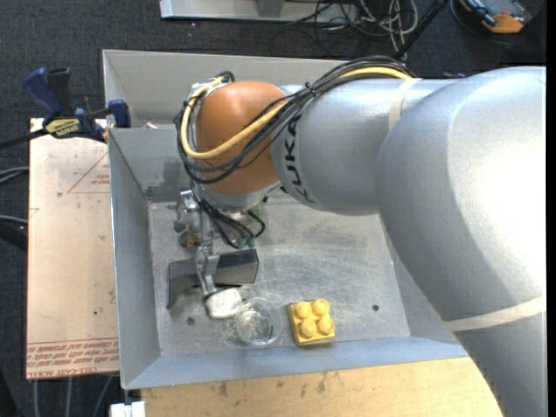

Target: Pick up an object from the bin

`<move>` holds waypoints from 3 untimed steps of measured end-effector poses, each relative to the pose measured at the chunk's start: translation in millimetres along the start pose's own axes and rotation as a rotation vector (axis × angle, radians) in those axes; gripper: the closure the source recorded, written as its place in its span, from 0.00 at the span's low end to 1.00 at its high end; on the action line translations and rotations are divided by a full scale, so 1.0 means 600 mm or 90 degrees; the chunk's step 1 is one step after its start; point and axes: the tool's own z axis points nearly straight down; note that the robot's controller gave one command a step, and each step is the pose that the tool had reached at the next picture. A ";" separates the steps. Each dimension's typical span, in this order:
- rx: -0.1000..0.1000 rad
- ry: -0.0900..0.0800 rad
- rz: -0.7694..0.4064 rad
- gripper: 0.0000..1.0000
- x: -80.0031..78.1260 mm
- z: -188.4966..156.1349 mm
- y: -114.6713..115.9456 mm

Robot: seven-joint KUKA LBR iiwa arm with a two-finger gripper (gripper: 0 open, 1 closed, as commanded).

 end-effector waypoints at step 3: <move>0.000 0.002 -0.120 0.00 0.030 0.029 -0.028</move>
Offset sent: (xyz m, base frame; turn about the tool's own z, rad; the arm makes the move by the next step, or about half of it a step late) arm -0.0136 -0.0211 -0.0022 -0.1053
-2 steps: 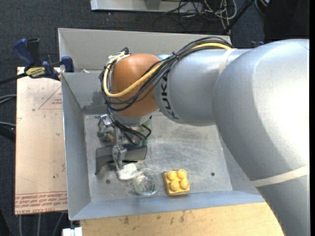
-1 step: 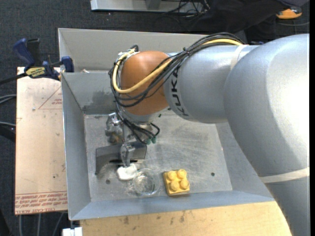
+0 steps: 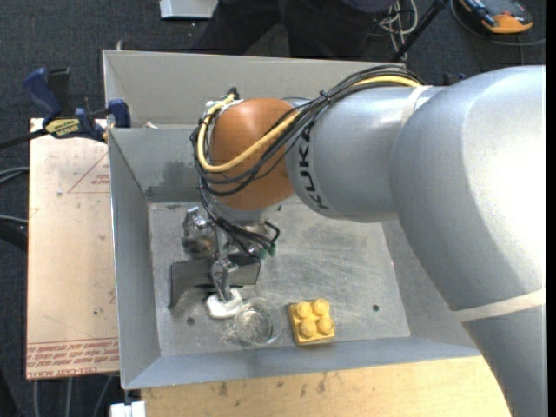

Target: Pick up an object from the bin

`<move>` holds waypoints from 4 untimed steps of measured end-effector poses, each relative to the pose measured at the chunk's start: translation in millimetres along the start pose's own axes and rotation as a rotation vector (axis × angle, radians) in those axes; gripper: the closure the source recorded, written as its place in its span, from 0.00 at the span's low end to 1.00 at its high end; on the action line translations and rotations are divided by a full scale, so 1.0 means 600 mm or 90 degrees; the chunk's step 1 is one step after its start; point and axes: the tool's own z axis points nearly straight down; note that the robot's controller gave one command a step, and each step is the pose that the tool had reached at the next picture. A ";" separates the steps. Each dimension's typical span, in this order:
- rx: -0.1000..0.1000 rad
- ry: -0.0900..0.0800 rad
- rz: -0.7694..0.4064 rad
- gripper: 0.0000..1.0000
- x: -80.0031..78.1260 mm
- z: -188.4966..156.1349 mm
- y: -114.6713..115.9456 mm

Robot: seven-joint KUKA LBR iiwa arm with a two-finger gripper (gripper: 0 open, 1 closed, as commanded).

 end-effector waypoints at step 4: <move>0.001 -0.002 0.069 1.00 0.023 -0.027 -0.009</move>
Offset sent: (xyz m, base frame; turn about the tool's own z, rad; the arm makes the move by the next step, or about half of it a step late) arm 0.0000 0.0000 0.0000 0.0000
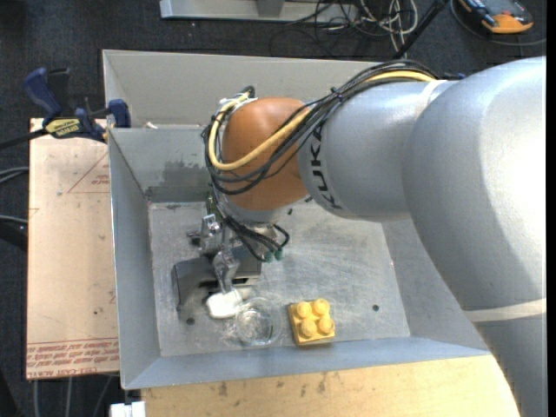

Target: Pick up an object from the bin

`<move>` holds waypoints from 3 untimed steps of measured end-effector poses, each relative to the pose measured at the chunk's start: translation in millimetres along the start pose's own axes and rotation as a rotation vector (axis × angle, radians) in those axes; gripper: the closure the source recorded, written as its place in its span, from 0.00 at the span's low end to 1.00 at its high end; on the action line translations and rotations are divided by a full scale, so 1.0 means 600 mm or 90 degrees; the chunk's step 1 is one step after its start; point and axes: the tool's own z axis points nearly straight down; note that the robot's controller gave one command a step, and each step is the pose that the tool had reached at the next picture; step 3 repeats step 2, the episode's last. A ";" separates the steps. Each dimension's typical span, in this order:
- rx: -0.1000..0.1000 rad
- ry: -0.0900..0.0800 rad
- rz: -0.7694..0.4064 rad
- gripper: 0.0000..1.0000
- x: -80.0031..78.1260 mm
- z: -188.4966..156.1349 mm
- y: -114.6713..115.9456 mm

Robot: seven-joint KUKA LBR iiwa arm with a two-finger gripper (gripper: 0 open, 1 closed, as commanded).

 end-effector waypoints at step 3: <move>0.003 0.006 0.000 1.00 0.002 -0.040 -0.001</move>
Offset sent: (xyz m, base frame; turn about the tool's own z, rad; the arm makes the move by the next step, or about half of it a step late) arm -0.0001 0.0001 0.0952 0.0000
